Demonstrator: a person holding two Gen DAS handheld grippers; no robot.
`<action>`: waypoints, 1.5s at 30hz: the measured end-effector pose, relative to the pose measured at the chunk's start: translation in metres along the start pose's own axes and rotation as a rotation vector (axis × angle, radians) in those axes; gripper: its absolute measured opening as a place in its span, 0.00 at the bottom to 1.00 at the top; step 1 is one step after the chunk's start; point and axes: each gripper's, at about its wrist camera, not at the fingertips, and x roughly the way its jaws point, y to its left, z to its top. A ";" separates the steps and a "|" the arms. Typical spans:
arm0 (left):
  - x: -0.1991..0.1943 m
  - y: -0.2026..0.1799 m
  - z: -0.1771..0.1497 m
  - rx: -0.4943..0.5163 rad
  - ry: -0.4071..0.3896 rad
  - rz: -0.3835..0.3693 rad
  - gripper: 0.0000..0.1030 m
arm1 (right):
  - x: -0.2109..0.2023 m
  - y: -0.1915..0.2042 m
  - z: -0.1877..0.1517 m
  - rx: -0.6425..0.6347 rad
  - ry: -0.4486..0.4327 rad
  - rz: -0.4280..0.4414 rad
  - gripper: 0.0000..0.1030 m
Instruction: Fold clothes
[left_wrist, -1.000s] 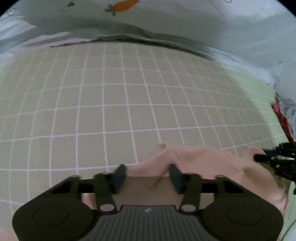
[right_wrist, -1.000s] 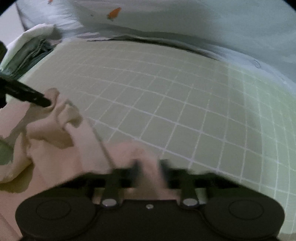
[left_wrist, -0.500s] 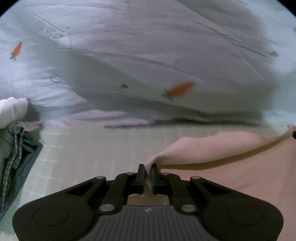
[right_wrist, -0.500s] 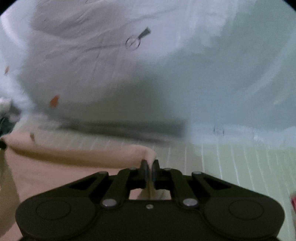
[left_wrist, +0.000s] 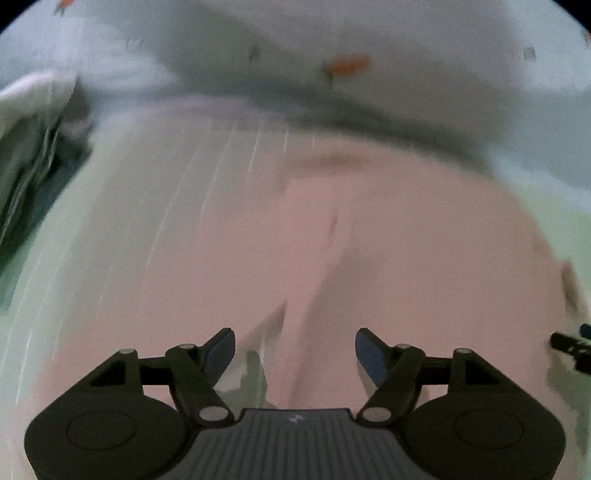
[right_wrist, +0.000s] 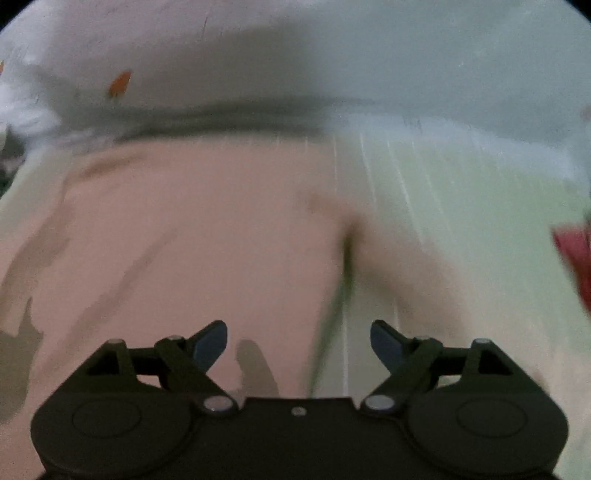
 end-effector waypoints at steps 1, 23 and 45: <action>-0.004 0.004 -0.015 -0.014 0.025 0.009 0.71 | -0.009 -0.001 -0.015 0.019 0.018 0.008 0.83; -0.122 0.042 -0.143 -0.344 -0.060 -0.093 0.02 | -0.152 -0.020 -0.110 0.328 -0.174 0.288 0.04; -0.128 0.009 -0.182 -0.262 0.028 0.046 0.71 | -0.154 -0.048 -0.174 0.387 -0.047 0.111 0.71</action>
